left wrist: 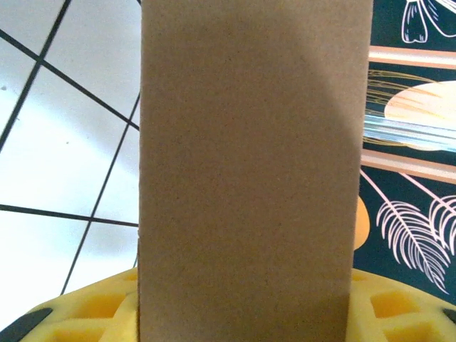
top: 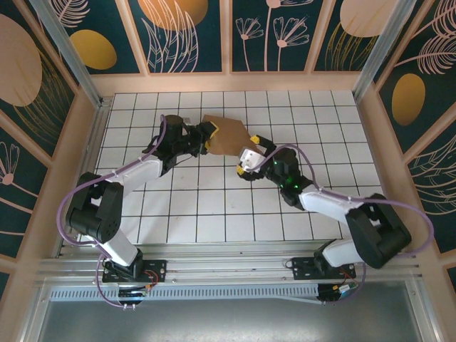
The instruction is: Fold the paper box
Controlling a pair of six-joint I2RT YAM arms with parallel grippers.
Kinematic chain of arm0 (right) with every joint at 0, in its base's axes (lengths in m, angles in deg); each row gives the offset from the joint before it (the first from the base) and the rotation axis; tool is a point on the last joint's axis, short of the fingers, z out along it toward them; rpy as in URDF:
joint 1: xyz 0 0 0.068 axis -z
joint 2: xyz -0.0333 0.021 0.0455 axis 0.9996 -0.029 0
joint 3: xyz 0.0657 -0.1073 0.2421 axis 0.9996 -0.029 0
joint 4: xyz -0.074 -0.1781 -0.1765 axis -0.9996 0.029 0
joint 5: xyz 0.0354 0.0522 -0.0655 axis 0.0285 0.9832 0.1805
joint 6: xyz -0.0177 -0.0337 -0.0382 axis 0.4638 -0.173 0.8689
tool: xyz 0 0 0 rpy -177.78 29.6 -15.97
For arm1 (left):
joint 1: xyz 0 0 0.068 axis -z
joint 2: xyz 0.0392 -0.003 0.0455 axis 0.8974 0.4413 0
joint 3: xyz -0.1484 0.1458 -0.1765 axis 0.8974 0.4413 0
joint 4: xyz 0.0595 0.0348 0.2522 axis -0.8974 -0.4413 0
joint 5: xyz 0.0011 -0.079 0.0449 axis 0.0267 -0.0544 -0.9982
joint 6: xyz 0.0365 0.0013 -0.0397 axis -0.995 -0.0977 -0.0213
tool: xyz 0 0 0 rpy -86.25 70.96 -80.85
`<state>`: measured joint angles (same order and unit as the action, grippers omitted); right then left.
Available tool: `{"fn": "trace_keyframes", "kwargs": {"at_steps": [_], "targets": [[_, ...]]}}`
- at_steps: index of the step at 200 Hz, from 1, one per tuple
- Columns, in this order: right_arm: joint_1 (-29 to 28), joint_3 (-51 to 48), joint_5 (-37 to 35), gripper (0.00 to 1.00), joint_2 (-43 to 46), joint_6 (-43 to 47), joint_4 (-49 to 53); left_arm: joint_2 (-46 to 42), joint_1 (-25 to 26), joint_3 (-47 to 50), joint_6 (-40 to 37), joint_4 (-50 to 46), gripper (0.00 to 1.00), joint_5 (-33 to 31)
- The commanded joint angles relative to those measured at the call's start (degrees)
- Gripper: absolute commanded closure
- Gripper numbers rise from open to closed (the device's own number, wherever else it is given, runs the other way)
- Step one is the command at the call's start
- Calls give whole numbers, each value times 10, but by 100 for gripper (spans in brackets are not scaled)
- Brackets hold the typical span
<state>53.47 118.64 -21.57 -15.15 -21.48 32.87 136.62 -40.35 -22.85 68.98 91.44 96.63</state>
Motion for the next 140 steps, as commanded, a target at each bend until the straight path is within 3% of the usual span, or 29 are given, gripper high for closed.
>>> {"fn": "trace_keyframes", "kwargs": {"at_steps": [1, 42, 68, 99, 123, 140], "targets": [[-3, 42, -30, 7, -40, 67, -99, -9, -1, 8, 55, 31, 68, 28], [-4, 64, -19, 31, -92, 78, -102, -17, -1, 18, 76, 47, 68, 24], [0, 64, -22, 44, -93, 85, -89, -9, 0, 10, 86, 59, 62, 34], [7, 72, -12, 52, -73, 83, -54, 3, -6, -12, 55, 82, 44, 48], [26, 82, 17, 55, -40, 60, 5, -14, -22, -50, -17, 14, 28, 19], [45, 83, 30, 55, -12, 43, 39, -43, -38, -91, -108, -61, 20, -27]]}}
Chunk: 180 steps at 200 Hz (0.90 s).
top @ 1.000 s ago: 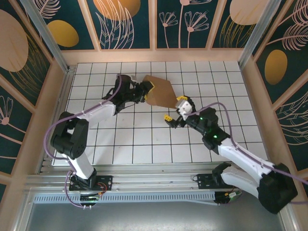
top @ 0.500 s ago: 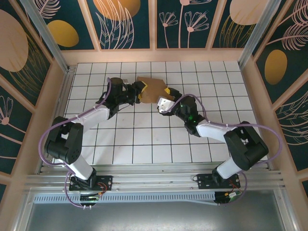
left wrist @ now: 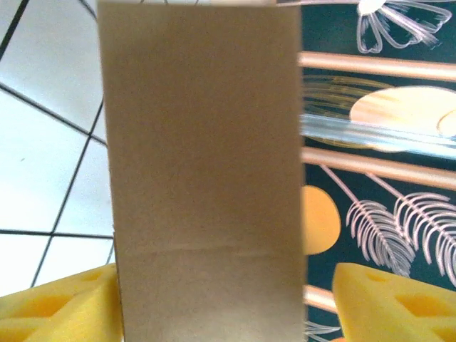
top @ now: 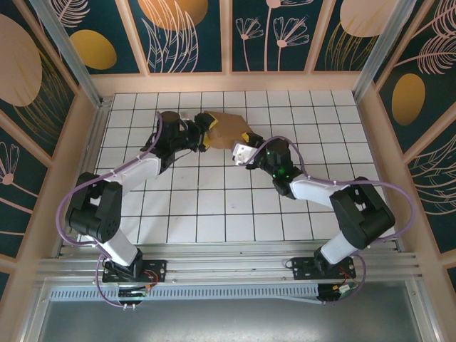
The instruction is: Fold the paper box
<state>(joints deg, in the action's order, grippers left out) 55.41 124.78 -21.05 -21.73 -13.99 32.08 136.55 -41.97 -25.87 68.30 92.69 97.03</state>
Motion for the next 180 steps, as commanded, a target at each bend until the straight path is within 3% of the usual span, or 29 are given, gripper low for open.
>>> {"fn": "trace_keyframes", "kwargs": {"at_steps": [1, 13, 32, 57, 99, 139, 180], "targets": [[29, 22, 26, 54, 55, -33, 49, -44, -22, -64, -108, -76, 20, -34], [52, 35, 47, 53, 76, -36, 110, -63, -35, -104, -219, -120, 17, -56], [81, 116, 89, 55, 87, 10, 328, -101, -39, -168, -447, -214, 15, -122], [92, 281, 77, 55, 34, 64, 639, -164, -39, -116, -618, -209, 13, -123], [76, 535, 55, 54, -101, 60, 981, -179, -40, -35, -696, -209, 10, -22], [59, 618, 59, 54, -182, 68, 1050, -198, -40, -12, -740, -224, 11, -18], [55, 689, 92, 50, -264, 71, 1086, -206, -40, 11, -736, -196, 13, -16]]}}
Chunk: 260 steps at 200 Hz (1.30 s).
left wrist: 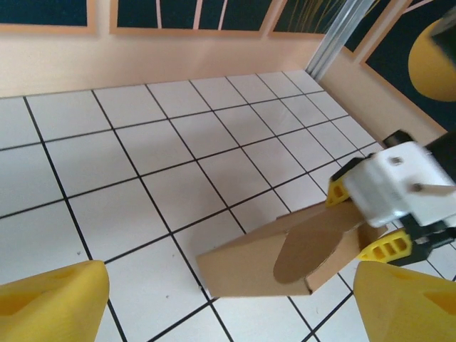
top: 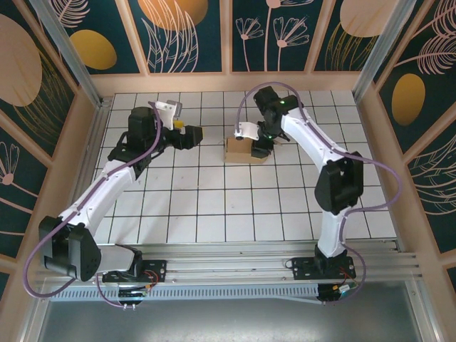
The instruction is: Fold the paper box
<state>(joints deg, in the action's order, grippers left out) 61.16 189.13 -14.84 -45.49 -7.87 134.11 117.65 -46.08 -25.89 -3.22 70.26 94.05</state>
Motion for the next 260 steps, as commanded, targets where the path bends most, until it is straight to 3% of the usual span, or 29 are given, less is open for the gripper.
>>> {"fn": "trace_keyframes", "kwargs": {"at_steps": [1, 19, 54, 110, 167, 213, 239, 260], "targets": [[-3, 48, 30, 50, -29, 10, 67, -16, 2, 11, -21, 28, 13, 14], [0, 62, 29, 48, -56, 14, 61, -10, 2, 7, -15, 23, 14, 12], [-6, 91, 19, 33, -81, 21, 30, -3, 2, 23, 23, 41, 16, 5], [3, 130, 71, 24, -75, 21, -3, 31, 3, 21, 80, 57, 18, 30], [19, 129, 145, 14, -37, -23, -28, 60, 27, -13, 64, 22, 22, 6], [97, 69, 294, 14, 28, -177, -124, 86, 78, -54, 25, -23, 26, -115], [153, -35, 344, 14, 70, -264, -210, 102, 84, -68, 31, -30, 27, -113], [183, -34, 356, 19, 53, -349, -222, 124, 86, -97, 35, -57, 32, -91]]}}
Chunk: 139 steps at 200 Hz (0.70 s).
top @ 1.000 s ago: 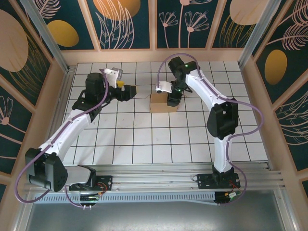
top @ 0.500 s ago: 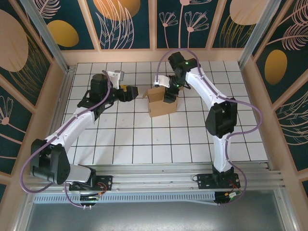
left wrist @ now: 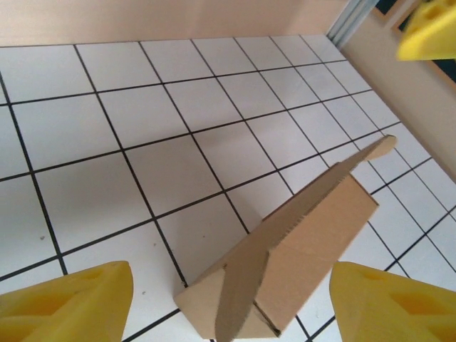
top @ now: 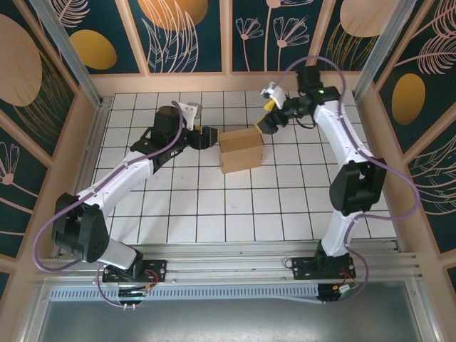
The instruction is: Fold the paper box
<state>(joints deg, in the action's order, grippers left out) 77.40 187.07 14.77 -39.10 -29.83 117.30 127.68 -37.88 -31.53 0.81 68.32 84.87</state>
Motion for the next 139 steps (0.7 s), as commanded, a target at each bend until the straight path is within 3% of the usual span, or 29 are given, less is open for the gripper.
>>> {"fn": "trace_keyframes", "kwargs": {"at_steps": [1, 15, 47, 102, 139], "targets": [[21, -12, 60, 19, -12, -132, -52, 24, 4, -41, -5, -39, 33, 2], [24, 1, 76, 26, -30, -160, -31, 37, 4, -58, 4, -57, 37, 27], [21, -43, 87, 28, -29, -190, -48, 49, 5, -65, 21, -67, 41, 77], [18, -85, 54, 34, -18, -204, -73, 66, 8, -62, 16, -85, 44, 69], [19, -133, 28, 50, 11, -221, -111, 67, 11, -64, 14, -80, 54, 49]]}}
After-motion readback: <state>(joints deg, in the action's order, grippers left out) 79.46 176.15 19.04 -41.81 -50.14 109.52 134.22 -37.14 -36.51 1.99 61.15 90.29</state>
